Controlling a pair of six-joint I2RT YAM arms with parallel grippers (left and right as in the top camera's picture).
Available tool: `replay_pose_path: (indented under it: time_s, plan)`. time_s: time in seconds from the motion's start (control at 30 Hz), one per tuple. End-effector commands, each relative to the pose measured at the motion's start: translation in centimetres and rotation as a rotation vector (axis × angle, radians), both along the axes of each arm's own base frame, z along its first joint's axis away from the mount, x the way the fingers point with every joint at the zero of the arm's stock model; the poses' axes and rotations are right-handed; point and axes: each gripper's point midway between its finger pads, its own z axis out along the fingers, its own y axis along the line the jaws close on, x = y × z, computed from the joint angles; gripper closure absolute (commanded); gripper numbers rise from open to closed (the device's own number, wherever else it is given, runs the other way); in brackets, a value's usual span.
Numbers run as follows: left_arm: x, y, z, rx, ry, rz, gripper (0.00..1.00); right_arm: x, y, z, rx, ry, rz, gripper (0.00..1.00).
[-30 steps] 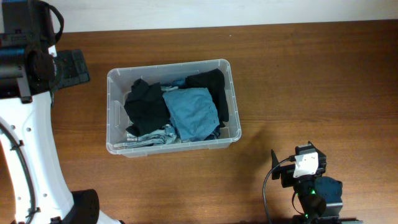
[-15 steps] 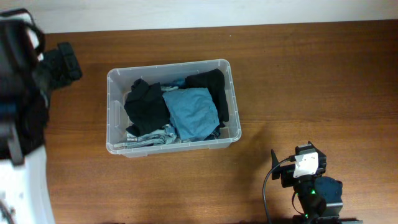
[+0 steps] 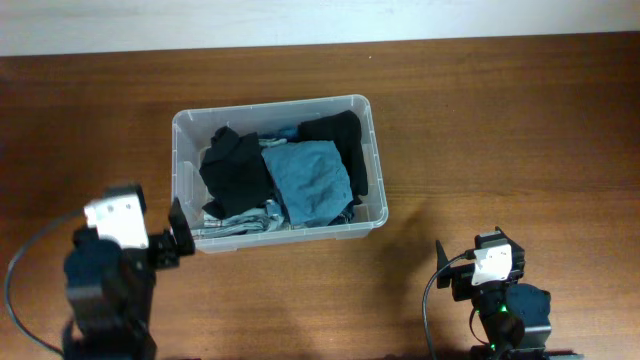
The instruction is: Pack container
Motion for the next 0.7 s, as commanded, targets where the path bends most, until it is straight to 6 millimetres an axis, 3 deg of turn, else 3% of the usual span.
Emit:
replay_pose_path:
  time_s: [0.0,0.33,0.67]
  plan:
    - [-2.6,-1.4,-3.4,-0.016,-0.058,-0.074,0.01,0.0,-0.1,-0.2,0.009,0.002,-0.004,0.01]
    - [-5.1,-2.0,-8.2,-0.017,-0.145,-0.096,0.01,0.0,-0.1,-0.2,0.009,0.002,-0.004,0.02]
    - [-2.9,-2.9,-13.3,-0.015,-0.194,-0.141,0.01,0.0,-0.1,-0.2,0.009,0.002,-0.004,0.01]
